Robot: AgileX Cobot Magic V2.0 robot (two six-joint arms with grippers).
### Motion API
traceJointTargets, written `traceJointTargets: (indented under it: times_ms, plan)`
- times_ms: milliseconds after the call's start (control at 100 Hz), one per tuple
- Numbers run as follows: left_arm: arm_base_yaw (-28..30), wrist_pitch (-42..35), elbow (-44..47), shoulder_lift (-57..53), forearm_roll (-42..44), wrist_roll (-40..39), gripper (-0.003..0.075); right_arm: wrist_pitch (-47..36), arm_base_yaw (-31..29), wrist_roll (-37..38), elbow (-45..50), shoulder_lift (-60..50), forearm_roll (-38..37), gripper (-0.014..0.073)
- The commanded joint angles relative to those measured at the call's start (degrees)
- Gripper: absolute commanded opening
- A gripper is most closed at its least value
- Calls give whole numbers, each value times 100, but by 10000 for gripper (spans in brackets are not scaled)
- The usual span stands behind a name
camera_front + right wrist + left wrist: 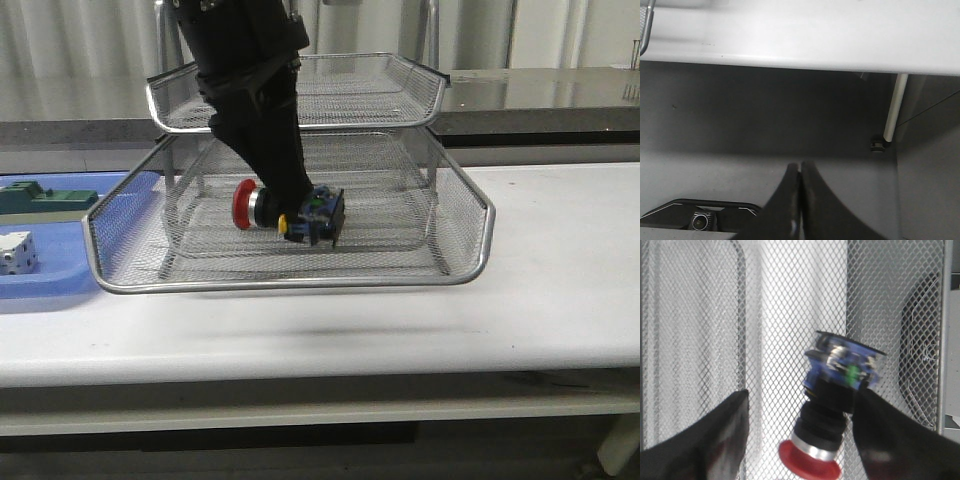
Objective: Place button on rack with both arms
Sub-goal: 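Lift the red button and lower it into the pulled-out middle tray, then open the left gripper and raise it away from the button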
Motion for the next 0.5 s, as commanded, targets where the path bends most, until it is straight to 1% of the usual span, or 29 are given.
traceJointTargets:
  times_ms: [0,220,310,490]
  plan:
    - [-32,-176,-153,-321,-113,-48,472,-276,-14,1,-190,24,-53,-71]
    - [-32,-117,-178,-406,-113,-89,483,-276,-14,1,-190,24,-53,-71]
    - [-32,-91,-178,-575,-113,-218,483,-276,-14,1,-190,24,-53,-71]
    - [-32,148,-178,-1019,-125,-227,483,-276,-14,1,-190,24,-53,-71]
